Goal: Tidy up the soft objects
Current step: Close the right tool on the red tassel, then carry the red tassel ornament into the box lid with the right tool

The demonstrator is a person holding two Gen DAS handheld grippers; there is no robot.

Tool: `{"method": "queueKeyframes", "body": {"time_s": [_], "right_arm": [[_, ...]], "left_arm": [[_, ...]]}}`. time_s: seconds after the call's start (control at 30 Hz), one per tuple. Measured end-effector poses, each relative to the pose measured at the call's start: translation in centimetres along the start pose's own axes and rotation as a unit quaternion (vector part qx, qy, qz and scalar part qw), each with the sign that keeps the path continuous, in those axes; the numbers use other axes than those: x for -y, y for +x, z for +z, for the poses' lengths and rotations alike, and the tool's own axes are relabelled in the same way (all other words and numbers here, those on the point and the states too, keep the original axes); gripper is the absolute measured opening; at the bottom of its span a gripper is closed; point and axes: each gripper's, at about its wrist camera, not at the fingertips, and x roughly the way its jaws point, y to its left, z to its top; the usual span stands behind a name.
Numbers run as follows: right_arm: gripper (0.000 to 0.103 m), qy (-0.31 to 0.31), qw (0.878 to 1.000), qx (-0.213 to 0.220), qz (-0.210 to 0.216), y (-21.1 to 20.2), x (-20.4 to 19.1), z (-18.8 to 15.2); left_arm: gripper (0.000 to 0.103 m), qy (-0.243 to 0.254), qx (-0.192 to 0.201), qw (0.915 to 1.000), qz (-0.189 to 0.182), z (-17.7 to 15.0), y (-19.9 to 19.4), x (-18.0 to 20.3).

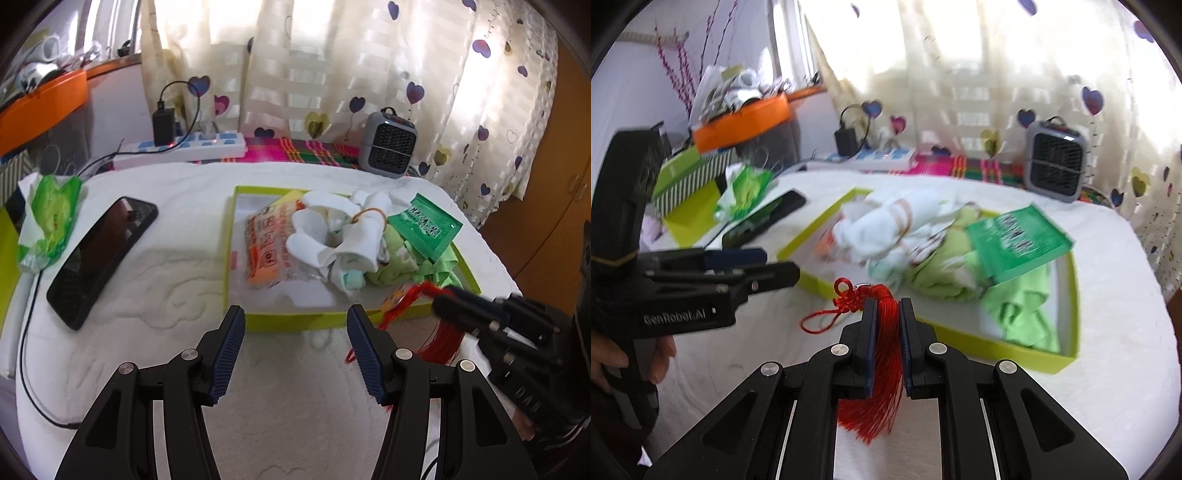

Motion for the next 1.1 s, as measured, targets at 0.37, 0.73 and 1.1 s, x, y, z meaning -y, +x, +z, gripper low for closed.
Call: {"method": "queueKeyframes", "body": {"time_s": [0.37, 0.73, 1.1], "right_arm": [[0.012, 0.049, 0.996, 0.056, -0.04, -1.3, 3.4, 3.2], [0.012, 0.077, 0.994, 0.07, -0.041, -0.3, 5.3, 4.7], [0.012, 0.09, 0.991, 0.084, -0.046, 1.4, 6.0, 5.8]], "left_arm": [[0.057, 0.028, 0.003, 0.9996, -0.005, 2.2, 1.6, 2.2], [0.057, 0.042, 0.005, 0.9991, 0.006, 2.9, 2.8, 3.2], [0.057, 0.044, 0.004, 0.999, 0.007, 3.1, 3.5, 3.2]]}}
